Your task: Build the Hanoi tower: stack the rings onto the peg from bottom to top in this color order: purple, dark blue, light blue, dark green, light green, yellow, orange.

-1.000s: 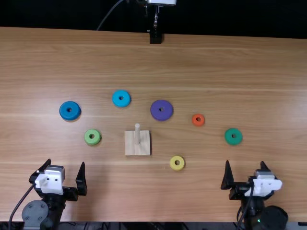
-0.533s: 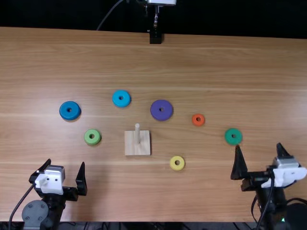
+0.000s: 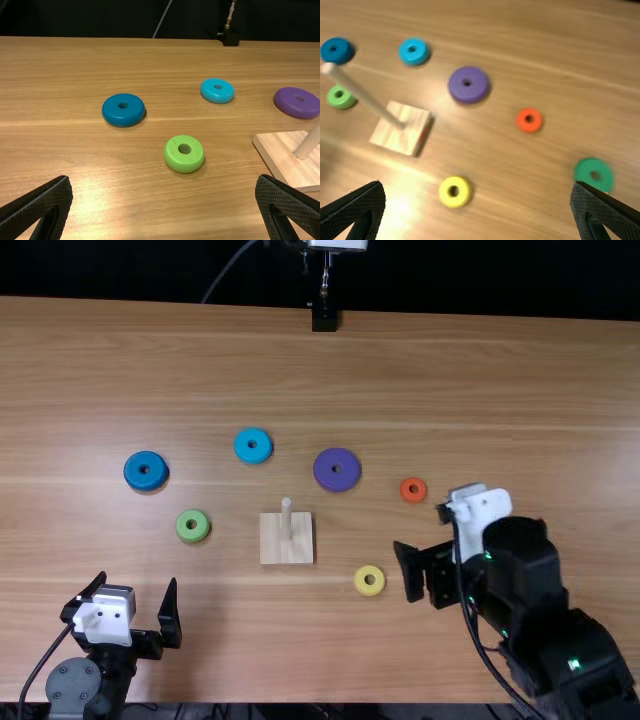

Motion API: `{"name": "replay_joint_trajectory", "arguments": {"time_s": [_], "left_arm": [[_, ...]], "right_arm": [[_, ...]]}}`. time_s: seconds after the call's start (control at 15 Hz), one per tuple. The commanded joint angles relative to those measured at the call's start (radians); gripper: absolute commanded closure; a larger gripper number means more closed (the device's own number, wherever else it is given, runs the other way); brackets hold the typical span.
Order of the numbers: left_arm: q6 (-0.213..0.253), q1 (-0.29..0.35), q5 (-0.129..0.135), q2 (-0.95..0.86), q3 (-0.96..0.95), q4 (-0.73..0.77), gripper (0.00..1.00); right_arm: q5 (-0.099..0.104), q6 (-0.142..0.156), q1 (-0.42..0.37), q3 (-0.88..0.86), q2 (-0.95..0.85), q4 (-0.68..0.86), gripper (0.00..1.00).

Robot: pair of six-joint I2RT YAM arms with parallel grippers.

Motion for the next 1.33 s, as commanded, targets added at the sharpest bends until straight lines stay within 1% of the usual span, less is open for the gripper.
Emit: {"name": "replay_joint_trajectory", "arguments": {"time_s": [0.0, 0.07, 0.27, 0.4, 0.67, 0.87, 1.0, 1.27], "left_arm": [[0.012, 0.006, 0.026, -0.012, -0.105, -0.073, 0.00], [0.012, 0.007, 0.026, -0.012, -0.105, -0.073, 0.00], [0.012, 0.006, 0.026, -0.012, -0.105, -0.073, 0.00], [0.012, 0.006, 0.026, -0.012, -0.105, -0.073, 0.00], [0.012, 0.006, 0.026, -0.012, -0.105, -0.073, 0.00], [0.012, 0.007, 0.026, -0.012, -0.105, -0.073, 0.00], [0.012, 0.006, 0.026, -0.012, -0.105, -0.073, 0.00], [0.012, 0.006, 0.026, -0.012, -0.105, -0.073, 0.00]], "right_arm": [[0.010, 0.059, 0.043, 0.057, 0.090, 0.000, 0.00], [0.010, 0.069, 0.055, 0.080, 0.156, 0.000, 0.00], [0.010, 0.067, 0.056, 0.190, 0.361, -0.003, 0.00], [0.008, 0.067, 0.052, 0.293, 0.505, -0.053, 0.00], [0.010, 0.065, 0.053, 0.476, 0.749, -0.090, 0.00], [0.010, 0.070, 0.049, 0.611, 0.935, -0.127, 0.00], [0.016, 0.076, 0.047, 0.667, 1.022, -0.128, 0.00], [0.016, 0.078, 0.047, 0.713, 1.134, -0.117, 0.00]]}}
